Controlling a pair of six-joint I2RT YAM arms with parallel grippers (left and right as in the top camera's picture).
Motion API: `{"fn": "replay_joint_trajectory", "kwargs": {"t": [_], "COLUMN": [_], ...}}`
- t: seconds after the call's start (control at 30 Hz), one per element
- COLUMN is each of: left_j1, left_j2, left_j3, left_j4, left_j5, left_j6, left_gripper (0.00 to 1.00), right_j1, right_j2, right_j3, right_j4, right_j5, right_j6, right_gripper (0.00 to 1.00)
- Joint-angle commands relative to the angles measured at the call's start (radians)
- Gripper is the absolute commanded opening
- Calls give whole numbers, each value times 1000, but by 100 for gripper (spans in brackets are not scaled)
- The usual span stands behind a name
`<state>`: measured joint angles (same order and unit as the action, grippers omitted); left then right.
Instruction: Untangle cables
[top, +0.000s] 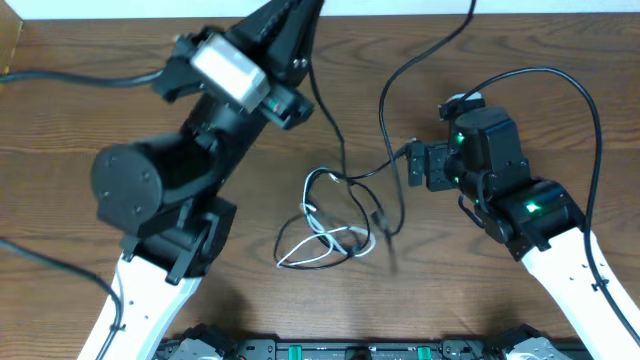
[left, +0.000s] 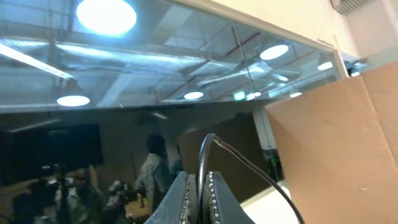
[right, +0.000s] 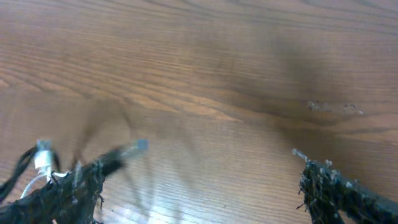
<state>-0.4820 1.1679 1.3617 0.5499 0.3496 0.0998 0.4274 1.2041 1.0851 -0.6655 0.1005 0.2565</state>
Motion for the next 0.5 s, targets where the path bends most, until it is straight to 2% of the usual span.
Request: {"fn": "replay_joint_trajectory", "kwargs": {"t": [0.0, 0.2, 0.47], "left_j1": [-2, 16, 72], "left_j2": [19, 21, 21], "left_j3": [27, 27, 27], "left_j4": [-17, -100, -107], "left_j5": [35, 31, -17], "left_j6": [-30, 13, 16], "left_gripper": [7, 7, 7], "right_j1": [9, 9, 43], "right_j2": [10, 33, 58], "right_j3": [-1, -1, -1], "right_j4": [-10, -37, -66], "right_j5": [7, 25, 20], "right_j6": [-4, -18, -18], "right_gripper": [99, 99, 99]}}
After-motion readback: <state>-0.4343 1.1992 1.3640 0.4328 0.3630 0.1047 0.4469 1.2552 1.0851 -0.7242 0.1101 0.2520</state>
